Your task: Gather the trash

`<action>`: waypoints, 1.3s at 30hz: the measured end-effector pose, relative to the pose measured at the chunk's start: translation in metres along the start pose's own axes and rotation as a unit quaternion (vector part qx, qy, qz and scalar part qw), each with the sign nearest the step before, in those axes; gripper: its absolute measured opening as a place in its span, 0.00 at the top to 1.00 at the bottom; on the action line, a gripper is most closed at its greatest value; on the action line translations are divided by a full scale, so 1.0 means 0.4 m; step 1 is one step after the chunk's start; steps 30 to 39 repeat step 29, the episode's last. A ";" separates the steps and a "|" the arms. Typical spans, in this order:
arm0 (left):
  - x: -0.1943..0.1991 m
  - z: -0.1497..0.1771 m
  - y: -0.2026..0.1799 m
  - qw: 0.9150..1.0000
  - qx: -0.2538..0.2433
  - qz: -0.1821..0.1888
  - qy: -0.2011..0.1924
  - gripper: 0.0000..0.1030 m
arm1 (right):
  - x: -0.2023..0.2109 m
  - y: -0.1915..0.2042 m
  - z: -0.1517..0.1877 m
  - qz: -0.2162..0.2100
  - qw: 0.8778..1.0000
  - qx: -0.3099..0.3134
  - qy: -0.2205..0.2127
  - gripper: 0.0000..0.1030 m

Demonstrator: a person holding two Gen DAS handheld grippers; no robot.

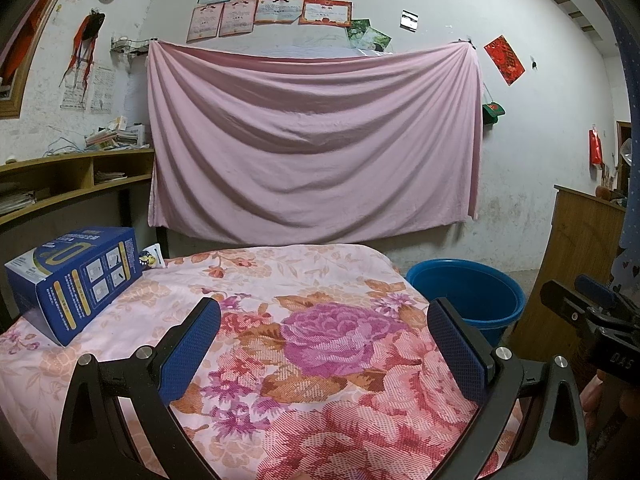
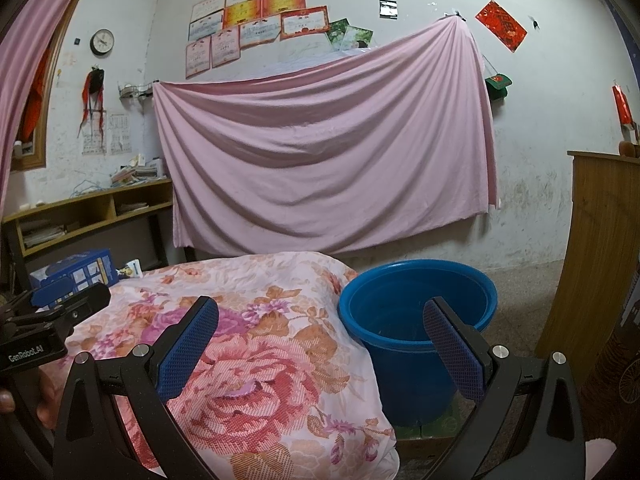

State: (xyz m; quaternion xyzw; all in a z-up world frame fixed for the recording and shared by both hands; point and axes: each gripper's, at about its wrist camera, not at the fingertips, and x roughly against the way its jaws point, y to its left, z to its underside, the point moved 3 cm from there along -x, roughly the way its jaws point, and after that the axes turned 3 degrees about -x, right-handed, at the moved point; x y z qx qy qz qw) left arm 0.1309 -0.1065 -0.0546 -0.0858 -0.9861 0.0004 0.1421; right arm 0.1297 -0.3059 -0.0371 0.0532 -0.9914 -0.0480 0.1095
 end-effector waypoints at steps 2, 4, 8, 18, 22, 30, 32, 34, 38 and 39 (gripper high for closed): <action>0.000 0.001 0.000 1.000 0.000 0.000 0.001 0.02 | 0.002 0.002 0.000 0.000 1.000 0.000 0.000 0.00; -0.001 0.002 0.002 1.000 0.000 0.001 0.001 0.02 | 0.001 0.002 0.000 0.000 1.000 0.000 0.000 0.00; -0.002 0.003 0.003 1.000 0.000 0.001 0.002 0.02 | 0.002 0.003 0.002 0.000 1.000 0.000 0.001 0.00; -0.010 0.009 0.006 1.000 0.001 0.006 0.010 0.02 | 0.003 0.005 0.001 0.000 1.000 0.000 0.001 0.00; -0.010 0.009 0.007 1.000 -0.004 0.003 0.010 0.02 | 0.002 0.004 -0.001 0.000 1.000 0.000 0.001 0.00; -0.012 0.009 0.010 1.000 -0.001 0.001 0.010 0.02 | 0.004 0.006 -0.001 0.000 1.000 0.000 0.001 0.00; -0.012 0.009 0.010 1.000 -0.001 0.001 0.010 0.02 | 0.004 0.006 -0.001 0.000 1.000 0.000 0.001 0.00; -0.012 0.009 0.010 1.000 -0.001 0.001 0.010 0.02 | 0.004 0.006 -0.001 0.000 1.000 0.000 0.001 0.00; -0.012 0.009 0.010 1.000 -0.001 0.001 0.010 0.02 | 0.004 0.006 -0.001 0.000 1.000 0.000 0.001 0.00; -0.012 0.009 0.010 1.000 -0.001 0.001 0.010 0.02 | 0.004 0.006 -0.001 0.000 1.000 0.000 0.001 0.00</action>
